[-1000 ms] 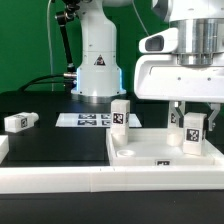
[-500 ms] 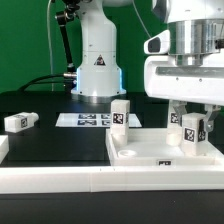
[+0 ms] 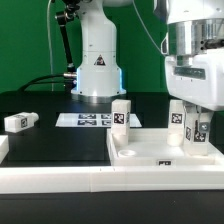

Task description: Assemble square table

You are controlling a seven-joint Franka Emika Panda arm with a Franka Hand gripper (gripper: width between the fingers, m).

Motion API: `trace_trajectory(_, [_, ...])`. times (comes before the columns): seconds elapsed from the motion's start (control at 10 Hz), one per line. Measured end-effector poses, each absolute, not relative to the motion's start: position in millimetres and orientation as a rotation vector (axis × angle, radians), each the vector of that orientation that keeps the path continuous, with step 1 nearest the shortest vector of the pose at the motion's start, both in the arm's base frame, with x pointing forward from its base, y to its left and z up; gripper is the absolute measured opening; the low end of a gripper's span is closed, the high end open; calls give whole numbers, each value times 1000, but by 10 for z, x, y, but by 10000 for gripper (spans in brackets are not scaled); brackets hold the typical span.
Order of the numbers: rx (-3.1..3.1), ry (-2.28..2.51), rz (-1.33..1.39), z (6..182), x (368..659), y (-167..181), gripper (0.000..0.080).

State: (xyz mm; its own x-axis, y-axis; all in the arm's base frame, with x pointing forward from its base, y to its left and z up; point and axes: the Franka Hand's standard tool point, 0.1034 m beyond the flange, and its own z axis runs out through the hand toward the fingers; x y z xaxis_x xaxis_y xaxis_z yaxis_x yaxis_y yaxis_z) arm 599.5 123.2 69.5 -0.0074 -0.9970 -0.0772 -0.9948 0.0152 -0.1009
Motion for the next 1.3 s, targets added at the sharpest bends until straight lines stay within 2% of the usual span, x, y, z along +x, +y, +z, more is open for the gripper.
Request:
trace_trajectory(0.6, [-1661, 2486, 23, 697, 6012, 1257, 290])
trace_trajectory(1.0, [-1642, 2496, 26, 696, 6014, 1258, 290])
trace_trajectory(1.1, [-1689, 2465, 22, 696, 6014, 1257, 455])
trace_trajectory(1.2, [-1694, 2455, 14, 701, 6026, 1258, 455])
trace_trajectory(1.3, [-1751, 2412, 3, 705, 6033, 1262, 613])
